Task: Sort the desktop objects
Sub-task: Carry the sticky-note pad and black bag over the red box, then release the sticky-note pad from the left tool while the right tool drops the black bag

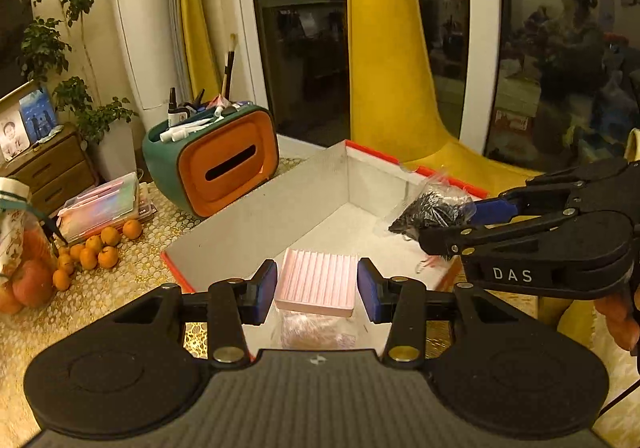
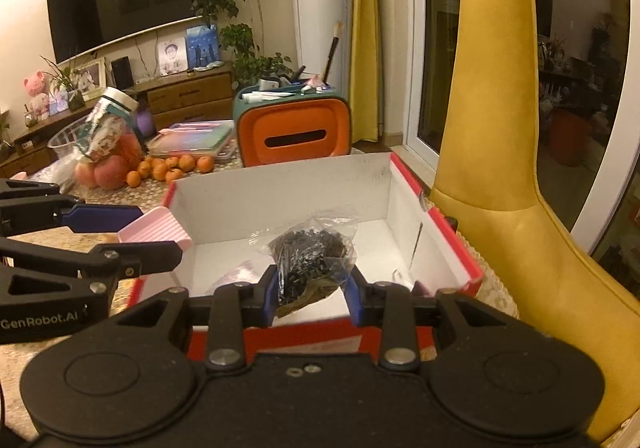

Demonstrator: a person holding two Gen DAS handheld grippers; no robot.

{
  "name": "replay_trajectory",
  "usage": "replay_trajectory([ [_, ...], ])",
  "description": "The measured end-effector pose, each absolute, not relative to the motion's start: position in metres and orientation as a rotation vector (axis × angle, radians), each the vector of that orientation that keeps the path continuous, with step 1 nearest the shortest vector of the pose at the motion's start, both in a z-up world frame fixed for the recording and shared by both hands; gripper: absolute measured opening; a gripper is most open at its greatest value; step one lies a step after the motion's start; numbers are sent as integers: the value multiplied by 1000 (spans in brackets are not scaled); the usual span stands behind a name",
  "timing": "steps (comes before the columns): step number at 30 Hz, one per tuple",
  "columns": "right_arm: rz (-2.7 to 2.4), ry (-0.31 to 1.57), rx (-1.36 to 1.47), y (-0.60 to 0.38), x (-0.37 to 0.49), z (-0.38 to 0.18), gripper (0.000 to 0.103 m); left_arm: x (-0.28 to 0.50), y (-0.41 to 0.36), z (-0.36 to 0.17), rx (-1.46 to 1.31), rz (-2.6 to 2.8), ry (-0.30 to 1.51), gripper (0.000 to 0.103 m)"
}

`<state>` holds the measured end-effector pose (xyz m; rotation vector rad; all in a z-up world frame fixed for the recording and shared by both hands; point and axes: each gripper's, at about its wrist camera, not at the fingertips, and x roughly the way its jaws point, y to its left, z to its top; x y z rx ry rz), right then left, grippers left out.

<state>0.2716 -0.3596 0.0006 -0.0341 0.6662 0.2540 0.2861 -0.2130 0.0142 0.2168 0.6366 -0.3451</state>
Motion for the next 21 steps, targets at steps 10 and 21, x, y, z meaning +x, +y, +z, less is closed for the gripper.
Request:
replay_trajectory([
  [10, 208, 741, -67, -363, 324, -30, 32, 340, -221, -12, 195, -331, 758, 42],
  [21, 215, 842, -145, -355, 349, -58, 32, 385, -224, -34, 250, -313, 833, 42],
])
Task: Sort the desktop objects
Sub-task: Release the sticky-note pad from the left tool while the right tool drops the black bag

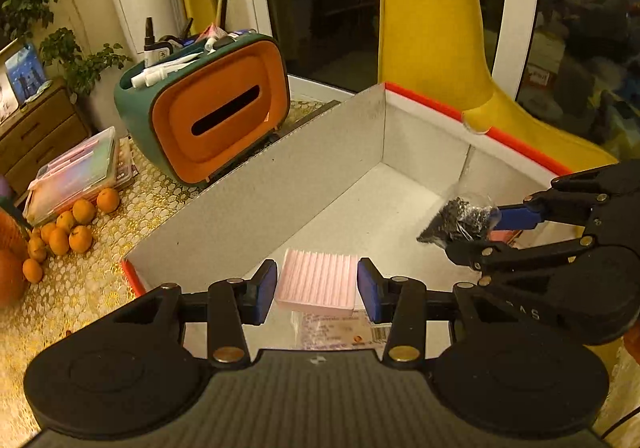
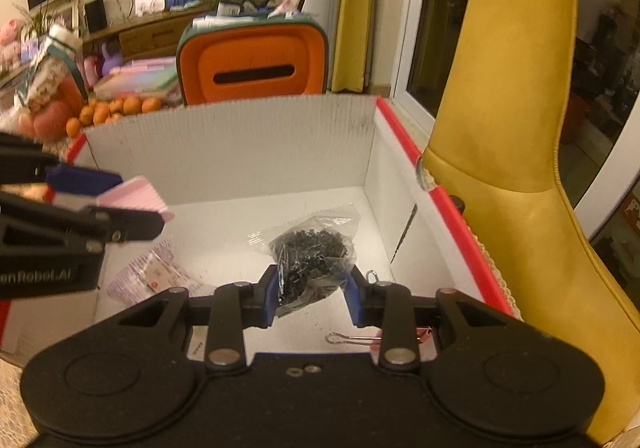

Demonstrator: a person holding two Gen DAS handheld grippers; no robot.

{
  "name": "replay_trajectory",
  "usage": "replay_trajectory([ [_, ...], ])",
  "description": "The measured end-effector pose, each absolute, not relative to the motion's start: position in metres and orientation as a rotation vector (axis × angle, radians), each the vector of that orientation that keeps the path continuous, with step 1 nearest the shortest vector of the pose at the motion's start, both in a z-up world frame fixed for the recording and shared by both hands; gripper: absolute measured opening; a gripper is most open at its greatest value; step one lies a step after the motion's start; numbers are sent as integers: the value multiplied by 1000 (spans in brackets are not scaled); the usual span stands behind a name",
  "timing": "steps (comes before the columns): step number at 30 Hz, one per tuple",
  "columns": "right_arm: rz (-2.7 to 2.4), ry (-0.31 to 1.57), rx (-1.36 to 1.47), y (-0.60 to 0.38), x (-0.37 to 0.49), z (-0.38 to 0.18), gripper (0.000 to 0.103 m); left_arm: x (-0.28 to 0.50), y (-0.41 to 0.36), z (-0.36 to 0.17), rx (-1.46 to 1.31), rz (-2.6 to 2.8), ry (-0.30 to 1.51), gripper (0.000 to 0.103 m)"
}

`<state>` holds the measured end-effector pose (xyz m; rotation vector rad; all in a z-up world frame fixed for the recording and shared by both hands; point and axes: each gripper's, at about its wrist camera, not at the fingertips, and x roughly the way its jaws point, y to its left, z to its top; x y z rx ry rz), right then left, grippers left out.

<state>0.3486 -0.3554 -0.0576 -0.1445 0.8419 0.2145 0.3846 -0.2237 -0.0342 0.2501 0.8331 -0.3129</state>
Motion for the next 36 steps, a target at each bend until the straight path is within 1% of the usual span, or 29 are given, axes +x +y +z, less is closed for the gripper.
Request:
replay_trajectory([
  [13, 218, 918, -212, -353, 357, -72, 32, 409, -236, -65, 292, -340, 980, 43],
  [22, 233, 941, -221, -354, 356, -75, 33, 413, -235, -73, 278, -340, 1022, 43],
  [27, 231, 948, -223, -354, 357, -75, 36, 413, -235, -72, 276, -327, 1022, 43],
  [29, 225, 951, -224, -354, 357, -74, 39, 412, -233, -70, 259, -321, 1010, 47],
  [30, 224, 953, -226, -351, 360, -76, 40, 412, -232, -69, 251, -316, 1004, 47],
  [32, 219, 949, -228, -351, 359, -75, 44, 410, -230, -66, 247, -307, 991, 50],
  [34, 217, 944, -233, -350, 358, -75, 46, 408, -229, -64, 253, -299, 974, 61],
  [35, 216, 941, -234, -350, 358, -74, 47, 407, -228, -63, 256, -293, 964, 63],
  [36, 216, 938, -234, -349, 357, -73, 48, 406, -227, -61, 257, -289, 956, 63],
])
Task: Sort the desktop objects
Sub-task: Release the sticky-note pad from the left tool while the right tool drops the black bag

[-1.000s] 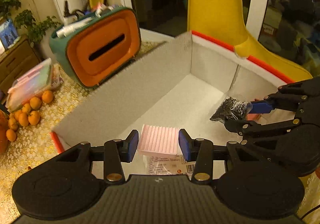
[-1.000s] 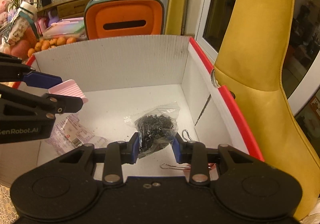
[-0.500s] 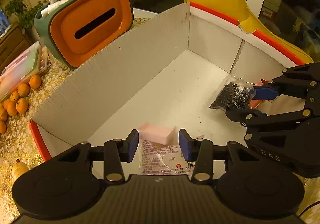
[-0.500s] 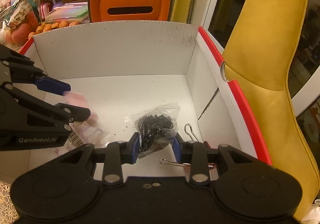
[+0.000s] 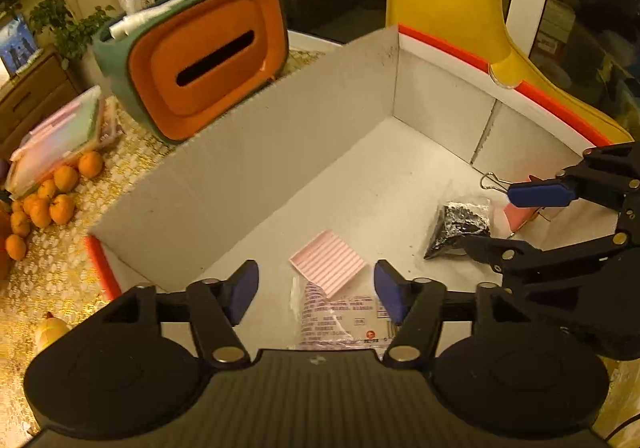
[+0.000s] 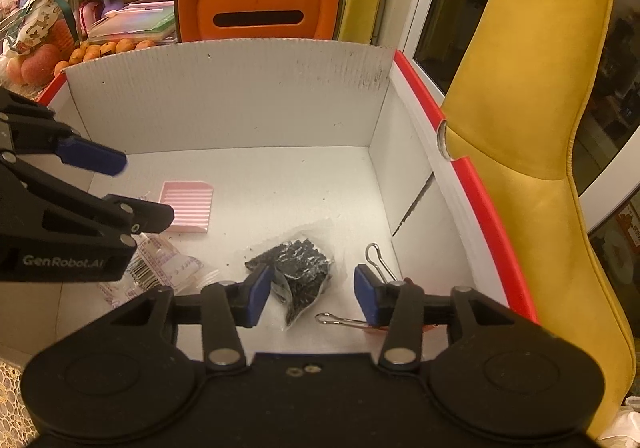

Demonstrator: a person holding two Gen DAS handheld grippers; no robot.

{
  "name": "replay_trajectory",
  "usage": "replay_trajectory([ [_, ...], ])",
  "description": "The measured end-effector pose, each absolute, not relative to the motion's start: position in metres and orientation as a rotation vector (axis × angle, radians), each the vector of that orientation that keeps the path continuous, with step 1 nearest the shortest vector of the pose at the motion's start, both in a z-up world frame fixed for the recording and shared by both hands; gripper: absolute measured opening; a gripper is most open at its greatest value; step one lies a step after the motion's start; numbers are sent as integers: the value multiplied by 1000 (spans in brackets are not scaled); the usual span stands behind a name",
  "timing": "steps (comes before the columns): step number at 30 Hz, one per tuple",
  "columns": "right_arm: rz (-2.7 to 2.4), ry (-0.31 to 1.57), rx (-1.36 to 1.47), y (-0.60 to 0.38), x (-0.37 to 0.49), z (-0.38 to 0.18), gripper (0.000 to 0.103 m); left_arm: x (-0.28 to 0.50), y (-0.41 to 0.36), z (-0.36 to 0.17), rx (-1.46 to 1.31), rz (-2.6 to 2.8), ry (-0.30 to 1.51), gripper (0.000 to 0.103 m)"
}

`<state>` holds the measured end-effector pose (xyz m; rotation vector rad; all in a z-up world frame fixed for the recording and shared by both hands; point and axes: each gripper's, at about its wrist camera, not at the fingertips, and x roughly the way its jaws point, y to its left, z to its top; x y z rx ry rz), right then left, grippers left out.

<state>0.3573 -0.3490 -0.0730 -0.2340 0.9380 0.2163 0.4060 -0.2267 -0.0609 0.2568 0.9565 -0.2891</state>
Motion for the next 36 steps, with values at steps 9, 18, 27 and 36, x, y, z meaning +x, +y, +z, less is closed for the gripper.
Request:
replay_trajectory([
  [9, 226, 897, -228, -349, 349, -55, 65, 392, -217, -46, 230, -274, 913, 66],
  [18, 253, 870, -197, -352, 333, -42, 70, 375, -208, -30, 184, -297, 892, 79],
  [27, 266, 821, -153, -358, 317, -28, 87, 351, -194, -10, 155, -305, 836, 85],
  [36, 289, 771, -145, -351, 291, -11, 98, 322, -177, 9, 104, -313, 792, 103],
])
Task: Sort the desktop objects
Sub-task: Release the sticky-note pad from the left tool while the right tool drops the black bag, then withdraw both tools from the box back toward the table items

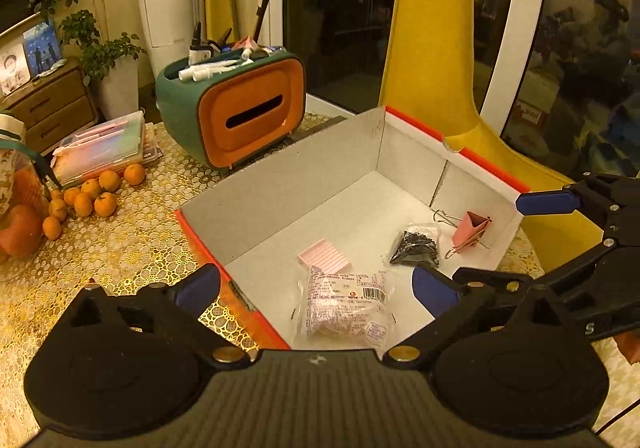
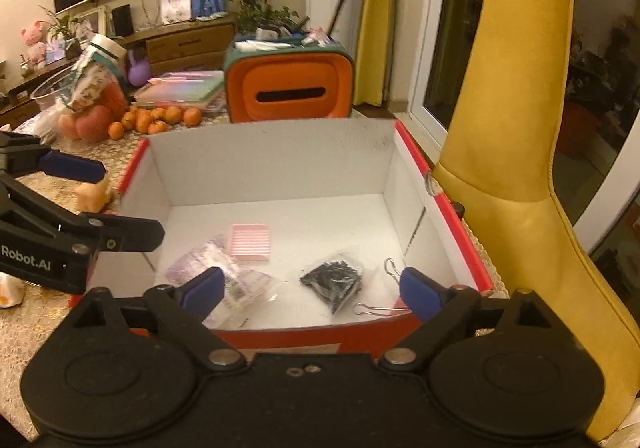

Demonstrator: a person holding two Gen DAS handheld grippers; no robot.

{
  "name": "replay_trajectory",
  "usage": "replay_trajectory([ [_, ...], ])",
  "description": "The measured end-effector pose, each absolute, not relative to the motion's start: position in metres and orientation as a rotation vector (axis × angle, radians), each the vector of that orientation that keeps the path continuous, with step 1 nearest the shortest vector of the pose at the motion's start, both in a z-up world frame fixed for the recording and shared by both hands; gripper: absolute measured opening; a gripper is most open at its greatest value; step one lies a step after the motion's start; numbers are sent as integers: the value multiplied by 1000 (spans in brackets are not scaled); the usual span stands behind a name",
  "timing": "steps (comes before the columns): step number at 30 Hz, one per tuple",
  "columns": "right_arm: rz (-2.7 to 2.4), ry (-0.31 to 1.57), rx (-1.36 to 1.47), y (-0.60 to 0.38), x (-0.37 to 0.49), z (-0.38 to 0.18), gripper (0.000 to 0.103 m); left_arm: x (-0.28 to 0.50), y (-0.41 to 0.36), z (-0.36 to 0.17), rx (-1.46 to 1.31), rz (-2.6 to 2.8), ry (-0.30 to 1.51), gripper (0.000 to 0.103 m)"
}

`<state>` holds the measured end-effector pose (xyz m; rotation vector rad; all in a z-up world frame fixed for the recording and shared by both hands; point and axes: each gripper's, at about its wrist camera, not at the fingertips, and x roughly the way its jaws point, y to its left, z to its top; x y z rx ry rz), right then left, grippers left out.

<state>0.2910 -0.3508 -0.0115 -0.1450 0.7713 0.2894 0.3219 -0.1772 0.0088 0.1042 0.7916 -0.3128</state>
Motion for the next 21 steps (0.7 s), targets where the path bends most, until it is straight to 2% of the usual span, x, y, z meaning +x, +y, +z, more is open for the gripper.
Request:
replay_trajectory([
  [21, 331, 703, -178, -305, 253, 14, 102, 249, -92, 29, 31, -199, 738, 103],
])
